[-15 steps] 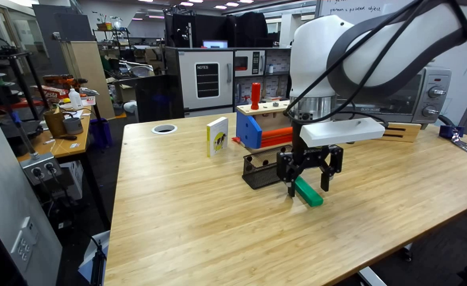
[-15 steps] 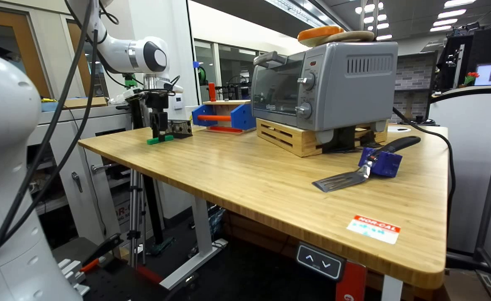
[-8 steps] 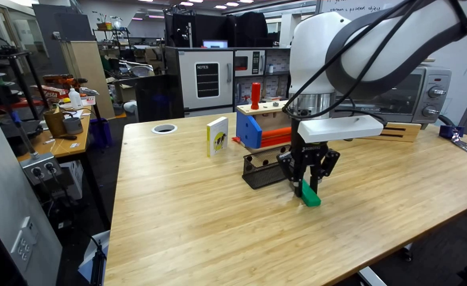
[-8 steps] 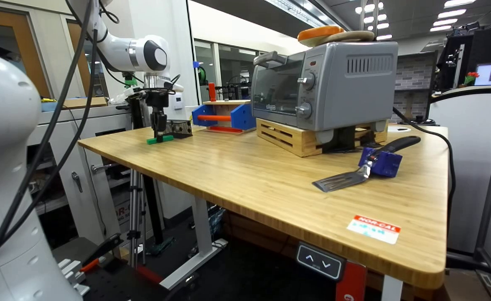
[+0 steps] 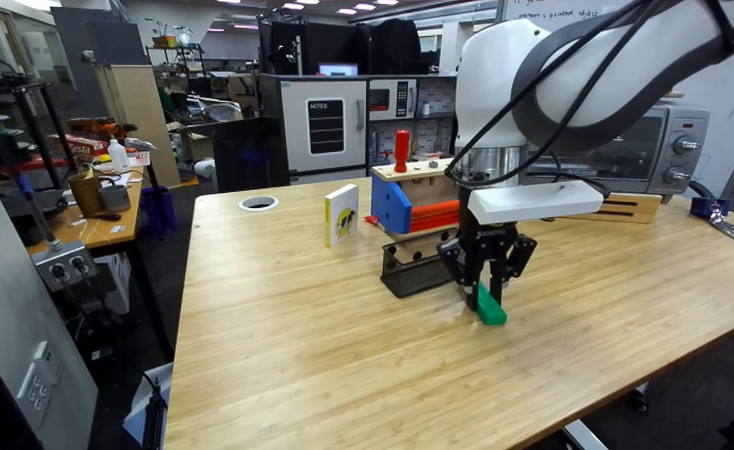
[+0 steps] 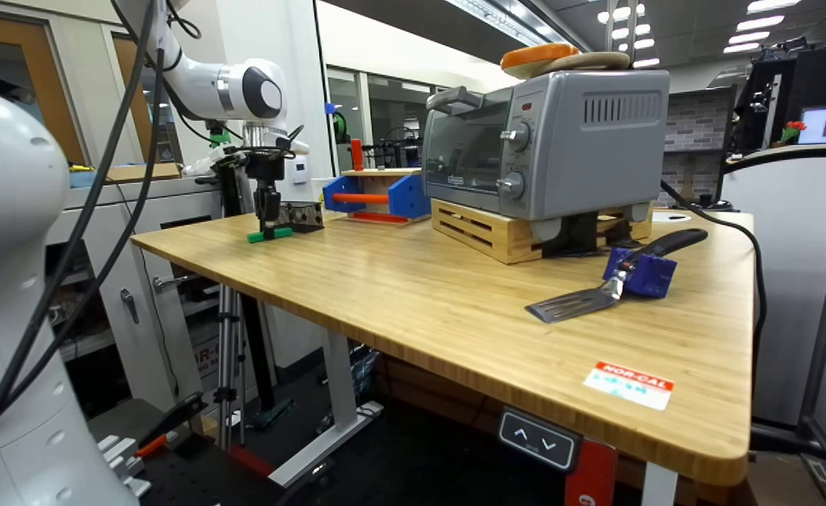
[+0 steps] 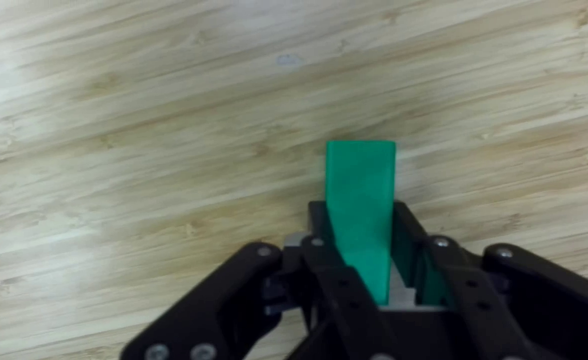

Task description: Place the green block in the black box

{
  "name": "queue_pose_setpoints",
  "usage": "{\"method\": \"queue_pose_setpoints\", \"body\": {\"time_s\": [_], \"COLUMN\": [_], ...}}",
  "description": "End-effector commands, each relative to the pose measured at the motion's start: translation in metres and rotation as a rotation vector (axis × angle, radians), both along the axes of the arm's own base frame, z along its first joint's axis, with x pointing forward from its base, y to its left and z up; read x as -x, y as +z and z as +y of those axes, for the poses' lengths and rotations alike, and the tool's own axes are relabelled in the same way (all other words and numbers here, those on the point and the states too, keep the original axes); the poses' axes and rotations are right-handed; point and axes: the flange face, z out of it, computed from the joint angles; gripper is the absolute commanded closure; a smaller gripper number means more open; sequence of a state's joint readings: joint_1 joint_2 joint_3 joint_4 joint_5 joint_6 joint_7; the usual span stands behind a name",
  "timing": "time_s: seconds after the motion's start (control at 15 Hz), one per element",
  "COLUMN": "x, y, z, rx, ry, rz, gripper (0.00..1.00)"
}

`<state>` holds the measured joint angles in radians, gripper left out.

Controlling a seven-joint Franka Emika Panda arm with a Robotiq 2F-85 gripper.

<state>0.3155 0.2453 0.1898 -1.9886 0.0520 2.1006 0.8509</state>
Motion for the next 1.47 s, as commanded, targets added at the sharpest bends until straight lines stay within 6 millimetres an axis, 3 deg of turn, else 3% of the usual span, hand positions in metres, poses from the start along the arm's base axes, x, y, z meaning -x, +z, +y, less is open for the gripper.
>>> {"method": "queue_pose_setpoints", "body": {"time_s": [0.0,0.73,1.4], "x": [0.004,0.027,0.001], "y": [0.008,0.051,0.087], "z": [-0.005,0.003,0.014], "rx": [0.027,0.122,0.133], "ry": [-0.025,-0.078,-0.103], "rz": [0.016,0.023,-0.007], "gripper": [0.91,0.92,0.92]}}
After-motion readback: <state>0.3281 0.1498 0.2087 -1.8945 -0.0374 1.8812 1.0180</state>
